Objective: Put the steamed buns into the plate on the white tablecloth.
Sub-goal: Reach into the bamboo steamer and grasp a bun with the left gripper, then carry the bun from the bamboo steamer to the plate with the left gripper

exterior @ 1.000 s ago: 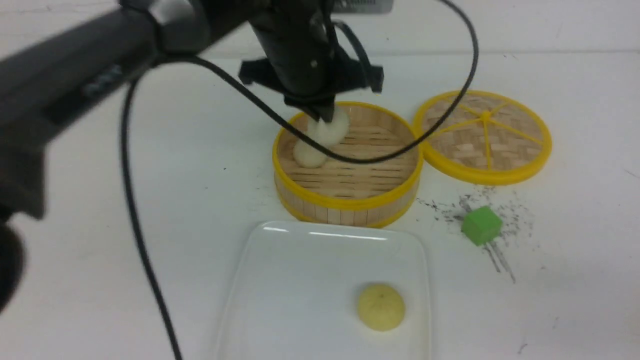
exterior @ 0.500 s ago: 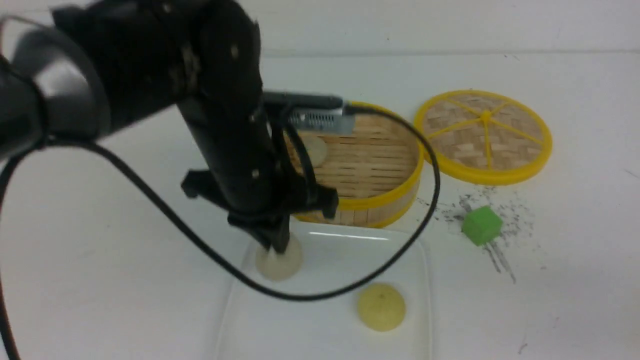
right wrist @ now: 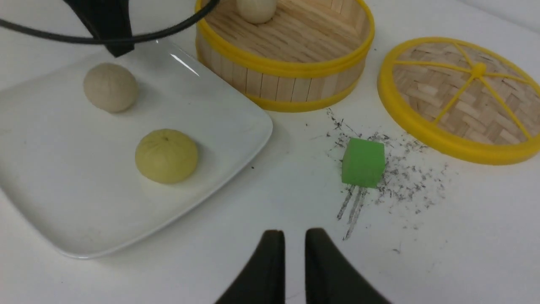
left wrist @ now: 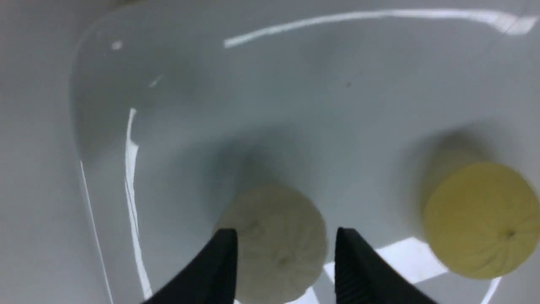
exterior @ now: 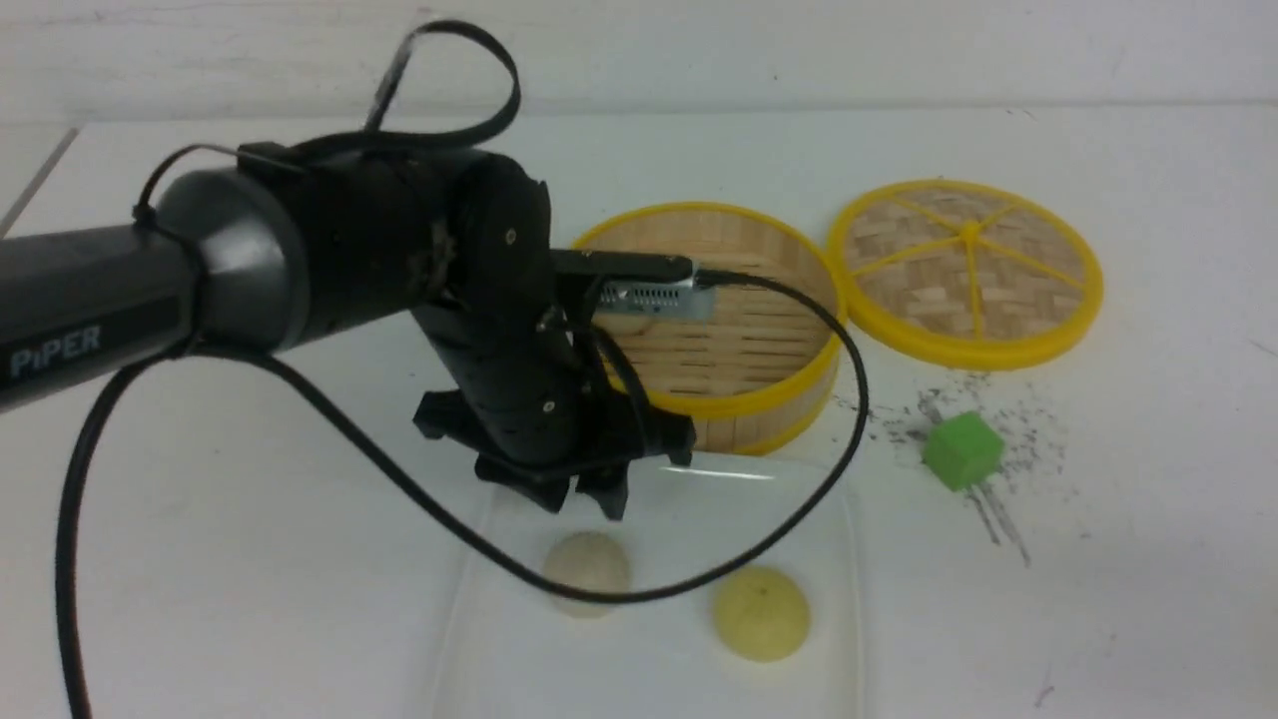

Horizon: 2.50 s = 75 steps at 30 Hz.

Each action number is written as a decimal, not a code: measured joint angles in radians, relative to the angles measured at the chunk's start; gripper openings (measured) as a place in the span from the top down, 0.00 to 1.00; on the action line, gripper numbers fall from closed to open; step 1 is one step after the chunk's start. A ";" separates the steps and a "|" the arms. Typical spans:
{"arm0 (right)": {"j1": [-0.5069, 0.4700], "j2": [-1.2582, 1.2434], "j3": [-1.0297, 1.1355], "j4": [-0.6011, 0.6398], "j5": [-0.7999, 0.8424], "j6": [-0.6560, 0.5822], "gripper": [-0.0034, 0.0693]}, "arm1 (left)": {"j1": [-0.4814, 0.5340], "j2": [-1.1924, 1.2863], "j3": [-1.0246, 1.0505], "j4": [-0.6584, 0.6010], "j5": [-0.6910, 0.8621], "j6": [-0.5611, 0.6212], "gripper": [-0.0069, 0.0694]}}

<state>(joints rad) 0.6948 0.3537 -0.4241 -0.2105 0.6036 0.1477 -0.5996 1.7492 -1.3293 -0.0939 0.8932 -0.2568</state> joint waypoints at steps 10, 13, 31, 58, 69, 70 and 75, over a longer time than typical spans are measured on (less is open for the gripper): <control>0.000 0.000 0.000 0.000 0.000 0.000 0.80 | 0.063 0.168 -0.446 0.015 0.053 -0.046 0.32; 0.000 0.000 0.000 0.000 0.000 0.000 0.79 | 0.083 0.295 -0.603 0.035 0.075 -0.049 0.33; 0.000 0.000 0.000 0.000 0.000 0.000 0.78 | 0.086 0.611 -0.847 0.206 0.136 -0.056 0.80; 0.000 -0.001 0.000 0.007 0.000 0.000 0.74 | 0.086 -0.157 -0.133 -0.013 0.343 0.054 0.88; 0.000 -0.001 0.000 0.007 0.000 0.000 0.74 | 0.086 -0.158 0.223 -0.030 0.080 0.053 0.87; 0.000 -0.001 0.000 0.007 0.000 0.000 0.74 | 0.086 -0.158 0.223 -0.030 0.080 0.053 0.87; 0.000 -0.001 0.000 0.007 0.000 0.000 0.74 | 0.086 -0.158 0.223 -0.034 -0.069 0.053 0.87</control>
<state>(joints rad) 0.6948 0.3529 -0.4241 -0.2040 0.6035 0.1477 -0.5141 1.5911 -1.1061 -0.1277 0.8238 -0.2042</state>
